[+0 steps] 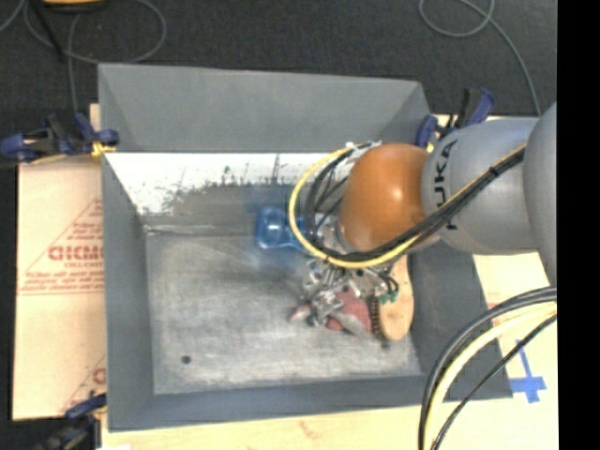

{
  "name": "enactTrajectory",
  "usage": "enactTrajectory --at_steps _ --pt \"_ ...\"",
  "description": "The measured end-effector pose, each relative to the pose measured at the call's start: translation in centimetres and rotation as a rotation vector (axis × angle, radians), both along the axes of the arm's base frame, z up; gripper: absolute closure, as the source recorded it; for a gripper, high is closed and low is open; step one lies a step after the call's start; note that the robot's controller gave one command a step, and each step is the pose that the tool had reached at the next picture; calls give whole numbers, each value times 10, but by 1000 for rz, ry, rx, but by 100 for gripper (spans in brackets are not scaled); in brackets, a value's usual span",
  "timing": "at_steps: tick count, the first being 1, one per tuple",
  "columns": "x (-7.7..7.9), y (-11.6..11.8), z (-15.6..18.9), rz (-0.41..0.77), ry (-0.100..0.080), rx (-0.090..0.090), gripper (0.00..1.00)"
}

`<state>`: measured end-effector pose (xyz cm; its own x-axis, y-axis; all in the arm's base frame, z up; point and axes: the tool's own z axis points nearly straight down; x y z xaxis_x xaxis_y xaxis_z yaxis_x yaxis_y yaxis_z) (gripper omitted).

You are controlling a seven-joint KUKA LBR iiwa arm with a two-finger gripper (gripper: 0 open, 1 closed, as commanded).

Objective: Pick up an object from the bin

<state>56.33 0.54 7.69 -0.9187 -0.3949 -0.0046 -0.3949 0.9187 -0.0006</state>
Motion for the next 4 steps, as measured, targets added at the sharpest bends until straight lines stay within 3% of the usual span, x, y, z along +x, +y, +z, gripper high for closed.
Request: enactTrajectory --at_steps 1,2,3,4 --pt "0 0 0 0 0 0 100" --pt "-19 19 11 147 2 -2 100" --pt "-54 -35 149 -146 1 -1 100" --pt "-54 -35 149 -146 2 -1 100"
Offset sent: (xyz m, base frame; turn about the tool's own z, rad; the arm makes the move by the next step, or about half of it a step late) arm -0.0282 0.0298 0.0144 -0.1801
